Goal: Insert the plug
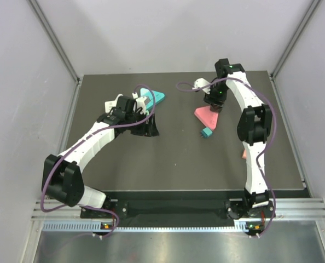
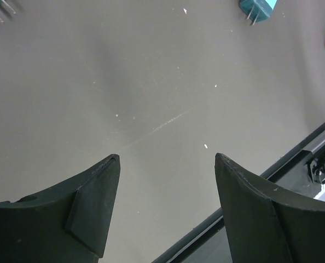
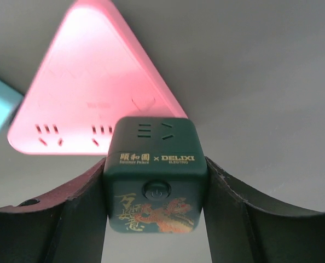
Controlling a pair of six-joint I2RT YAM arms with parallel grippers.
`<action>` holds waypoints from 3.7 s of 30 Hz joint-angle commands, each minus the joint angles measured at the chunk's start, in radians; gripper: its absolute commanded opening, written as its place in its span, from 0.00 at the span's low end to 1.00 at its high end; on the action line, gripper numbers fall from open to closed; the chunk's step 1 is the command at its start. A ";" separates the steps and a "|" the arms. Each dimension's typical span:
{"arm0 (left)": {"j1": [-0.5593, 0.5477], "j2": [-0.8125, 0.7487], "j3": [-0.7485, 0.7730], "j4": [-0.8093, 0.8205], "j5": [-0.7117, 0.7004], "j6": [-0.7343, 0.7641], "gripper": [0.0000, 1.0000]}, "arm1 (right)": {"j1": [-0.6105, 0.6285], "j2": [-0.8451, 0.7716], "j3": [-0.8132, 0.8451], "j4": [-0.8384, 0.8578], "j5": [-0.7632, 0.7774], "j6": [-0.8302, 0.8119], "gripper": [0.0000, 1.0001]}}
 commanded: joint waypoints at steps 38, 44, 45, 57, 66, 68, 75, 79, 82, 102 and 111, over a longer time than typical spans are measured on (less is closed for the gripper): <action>0.000 0.110 0.093 -0.025 -0.047 0.012 0.73 | -0.080 0.297 0.098 -0.206 -0.187 -0.224 0.02; 0.000 0.099 0.093 -0.031 -0.033 0.003 0.73 | -0.064 0.190 -0.007 -0.053 -0.209 -0.216 0.37; 0.000 0.094 0.095 -0.030 -0.033 0.001 0.73 | -0.064 0.156 -0.038 -0.006 -0.223 -0.202 0.38; 0.000 -0.027 0.073 -0.053 -0.036 -0.009 0.74 | -0.059 -0.253 -0.386 0.452 -0.315 -0.049 0.93; -0.006 -0.048 0.058 -0.048 -0.064 -0.015 0.74 | -0.057 -0.488 -0.580 0.714 -0.319 0.262 1.00; -0.019 -0.045 0.066 -0.034 -0.079 -0.017 0.73 | -0.057 -0.566 -0.647 0.804 -0.291 0.406 1.00; -0.231 0.098 0.147 0.111 -0.249 0.024 0.72 | -0.057 -0.781 -0.862 1.094 -0.109 1.165 1.00; -0.347 0.212 0.204 0.228 -0.328 0.060 0.71 | -0.074 -0.930 -1.040 1.122 -0.108 1.572 1.00; -0.414 0.312 0.263 0.280 -0.363 0.119 0.71 | -0.134 -0.945 -1.078 1.025 -0.281 1.659 1.00; -0.525 0.788 0.521 0.432 -0.495 0.304 0.73 | -0.234 -1.179 -1.344 1.058 -0.145 1.657 1.00; -0.525 0.832 0.546 0.473 -0.471 0.304 0.70 | -0.258 -1.194 -1.361 1.070 -0.142 1.662 1.00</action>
